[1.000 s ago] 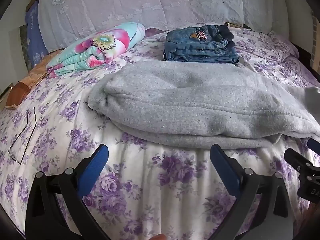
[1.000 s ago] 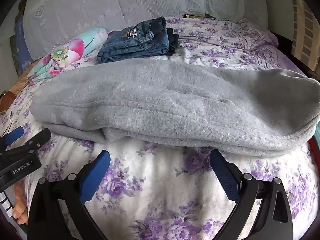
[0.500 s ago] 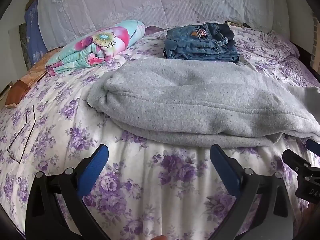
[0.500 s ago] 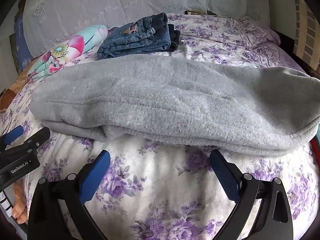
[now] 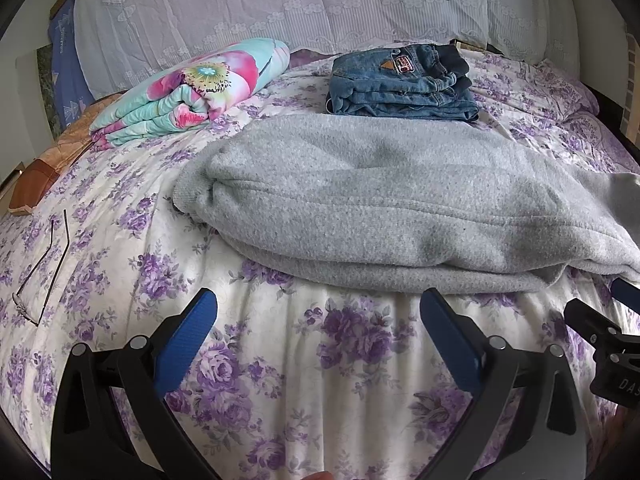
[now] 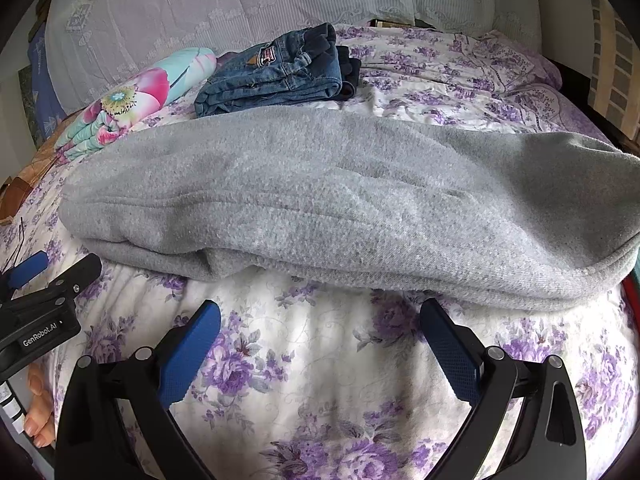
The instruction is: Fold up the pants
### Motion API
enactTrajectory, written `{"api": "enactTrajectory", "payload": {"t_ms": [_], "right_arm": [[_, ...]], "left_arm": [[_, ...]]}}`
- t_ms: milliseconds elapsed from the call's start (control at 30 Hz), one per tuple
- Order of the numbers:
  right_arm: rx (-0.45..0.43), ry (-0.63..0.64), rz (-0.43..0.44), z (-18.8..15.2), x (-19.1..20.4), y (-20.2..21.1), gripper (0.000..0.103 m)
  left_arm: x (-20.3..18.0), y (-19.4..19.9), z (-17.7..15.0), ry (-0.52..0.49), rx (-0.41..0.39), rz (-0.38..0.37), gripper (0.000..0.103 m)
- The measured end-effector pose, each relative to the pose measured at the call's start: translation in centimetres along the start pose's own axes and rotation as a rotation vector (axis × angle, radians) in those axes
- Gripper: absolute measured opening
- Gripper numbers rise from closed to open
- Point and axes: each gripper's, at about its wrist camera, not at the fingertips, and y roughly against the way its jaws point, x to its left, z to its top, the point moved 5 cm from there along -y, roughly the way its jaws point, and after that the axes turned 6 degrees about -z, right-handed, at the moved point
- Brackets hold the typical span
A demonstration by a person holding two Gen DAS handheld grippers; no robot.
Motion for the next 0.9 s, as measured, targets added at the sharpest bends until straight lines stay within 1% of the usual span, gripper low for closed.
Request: {"api": "enactTrajectory", "payload": {"t_ms": [633, 667, 900], "right_arm": [[0.009, -0.001, 0.002, -0.08, 0.06, -0.18, 0.1], [0.015, -0.019, -0.043, -0.18, -0.11, -0.2, 0.1], [0.016, -0.02, -0.044, -0.05, -0.16, -0.22, 0.1]], "left_arm": [[0.1, -0.59, -0.31, 0.004, 0.022, -0.008, 0.099], [0.1, -0.63, -0.29, 0.004, 0.024, -0.009, 0.099], [0.03, -0.74, -0.24, 0.007, 0.037, -0.015, 0.099]]}}
